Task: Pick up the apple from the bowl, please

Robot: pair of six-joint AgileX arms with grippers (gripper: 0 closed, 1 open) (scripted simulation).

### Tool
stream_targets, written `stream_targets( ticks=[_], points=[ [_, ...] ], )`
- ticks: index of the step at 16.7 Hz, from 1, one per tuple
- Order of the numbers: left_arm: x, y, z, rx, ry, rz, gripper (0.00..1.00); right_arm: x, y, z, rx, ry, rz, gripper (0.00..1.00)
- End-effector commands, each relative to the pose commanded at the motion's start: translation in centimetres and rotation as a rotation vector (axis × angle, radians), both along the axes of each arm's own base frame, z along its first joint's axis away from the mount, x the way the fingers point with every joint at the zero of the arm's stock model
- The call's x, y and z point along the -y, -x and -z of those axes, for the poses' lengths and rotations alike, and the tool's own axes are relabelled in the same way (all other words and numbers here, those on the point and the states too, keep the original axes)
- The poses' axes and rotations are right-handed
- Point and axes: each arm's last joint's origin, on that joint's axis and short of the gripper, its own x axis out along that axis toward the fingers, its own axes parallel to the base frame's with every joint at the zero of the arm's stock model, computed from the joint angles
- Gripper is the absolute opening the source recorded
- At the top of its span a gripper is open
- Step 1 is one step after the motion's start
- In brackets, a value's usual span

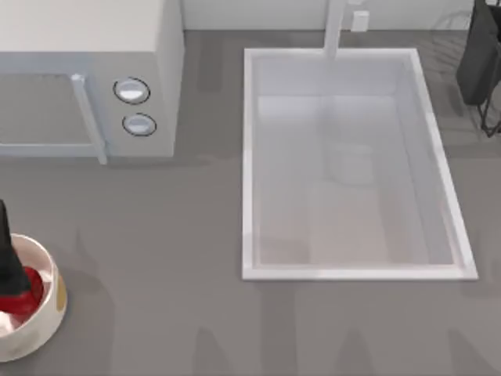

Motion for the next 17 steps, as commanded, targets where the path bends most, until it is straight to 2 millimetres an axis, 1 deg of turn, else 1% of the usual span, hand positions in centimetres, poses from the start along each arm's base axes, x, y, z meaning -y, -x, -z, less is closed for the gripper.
stream_targets(
  ticks=[2,4,6,9,11,14,17],
  points=[
    [0.0,-0.5,-1.0,-0.125,0.001,0.003,1.00,0.0,0.0,0.0,0.000,0.000,0.000,1.00],
    [0.1,-1.4,-2.1,-0.287,0.001,0.006,1.00,0.0,0.0,0.0,0.000,0.000,0.000,1.00],
    [0.1,-2.8,-3.1,-0.473,0.001,0.010,1.00,0.0,0.0,0.0,0.000,0.000,0.000,1.00],
    [0.2,-5.6,-4.0,-0.771,-0.002,0.013,1.00,0.0,0.0,0.0,0.000,0.000,0.000,1.00],
    [0.3,-7.8,-4.1,-0.964,-0.005,0.015,1.00,0.0,0.0,0.0,0.000,0.000,0.000,1.00],
    [0.5,-10.9,-3.6,-1.216,-0.011,0.016,1.00,0.0,0.0,0.0,0.000,0.000,0.000,1.00],
    [0.6,-13.0,-2.9,-1.384,-0.016,0.015,1.00,0.0,0.0,0.0,0.000,0.000,0.000,1.00]
  ],
)
